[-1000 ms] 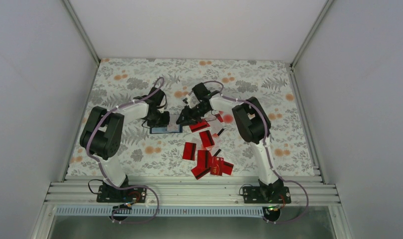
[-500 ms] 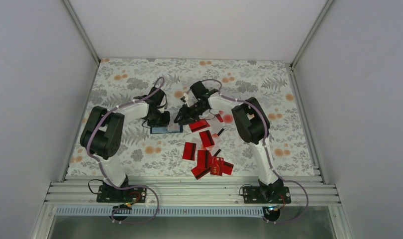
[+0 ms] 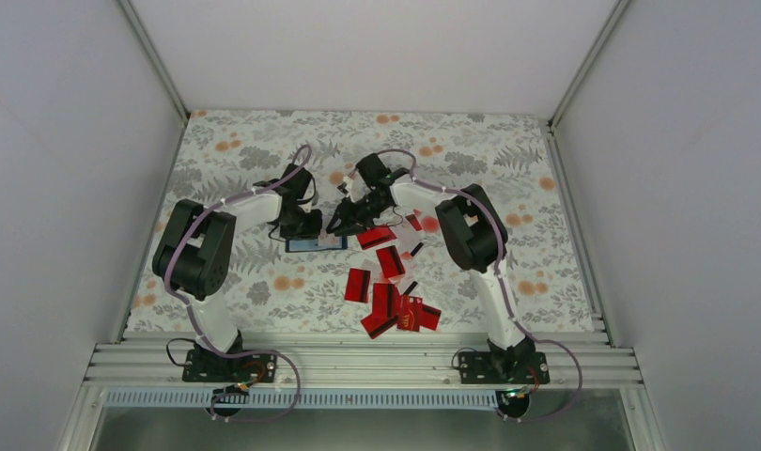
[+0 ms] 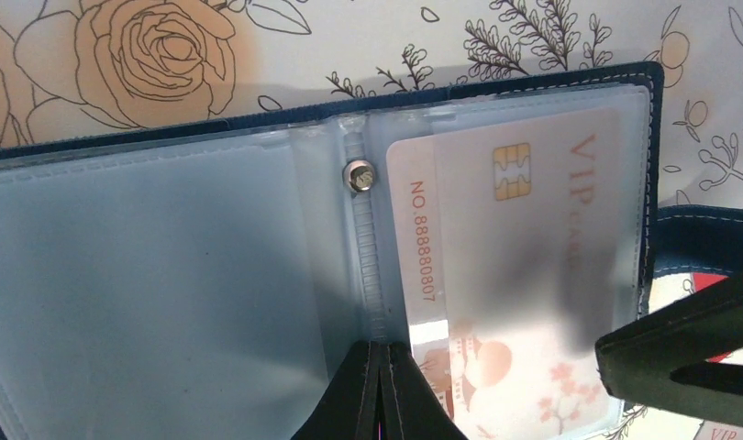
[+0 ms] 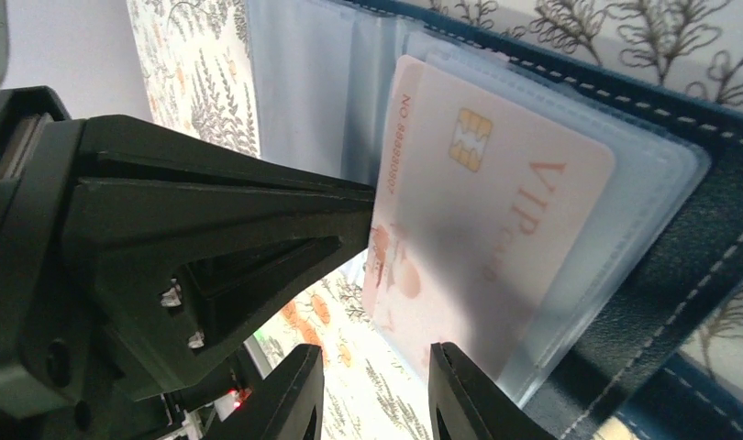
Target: Put the credit cards into the card holder
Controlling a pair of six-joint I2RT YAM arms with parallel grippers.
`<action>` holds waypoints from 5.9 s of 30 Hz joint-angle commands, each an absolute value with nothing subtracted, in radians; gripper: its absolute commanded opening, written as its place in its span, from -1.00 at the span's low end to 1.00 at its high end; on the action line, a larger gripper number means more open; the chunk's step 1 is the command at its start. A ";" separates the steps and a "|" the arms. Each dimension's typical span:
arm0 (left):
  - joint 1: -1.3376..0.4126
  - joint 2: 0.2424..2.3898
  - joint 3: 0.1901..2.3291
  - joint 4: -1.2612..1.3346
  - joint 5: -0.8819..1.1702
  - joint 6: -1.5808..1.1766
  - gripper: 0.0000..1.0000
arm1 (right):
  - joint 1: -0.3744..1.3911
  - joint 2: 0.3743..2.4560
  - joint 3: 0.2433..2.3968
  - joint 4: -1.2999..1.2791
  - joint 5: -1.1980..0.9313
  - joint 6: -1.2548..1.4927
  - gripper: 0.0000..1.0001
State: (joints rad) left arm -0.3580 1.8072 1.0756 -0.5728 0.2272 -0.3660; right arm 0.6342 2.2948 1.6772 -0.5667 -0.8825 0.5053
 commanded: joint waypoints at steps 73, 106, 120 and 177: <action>-0.273 1.311 1.096 -0.861 -0.002 -0.433 -0.67 | 0.744 2.534 2.188 -0.692 -0.975 0.542 -0.37; -0.636 1.198 0.837 -0.554 0.458 -0.397 0.31 | 0.559 1.269 0.808 -0.644 -0.768 0.579 0.51; -0.971 1.571 0.941 -0.497 0.339 -0.439 -0.14 | 0.548 1.004 0.382 -0.481 -0.894 0.841 0.80; -1.079 1.672 0.727 -0.130 0.648 -0.555 -0.15 | 0.999 1.084 0.242 0.016 -0.298 1.546 0.60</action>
State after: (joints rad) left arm -1.0084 1.6001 0.7364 -0.2924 0.5049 -0.5293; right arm 0.9939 1.1221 0.2600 -0.0219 -0.4675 1.4895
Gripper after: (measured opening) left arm 0.457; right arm 0.817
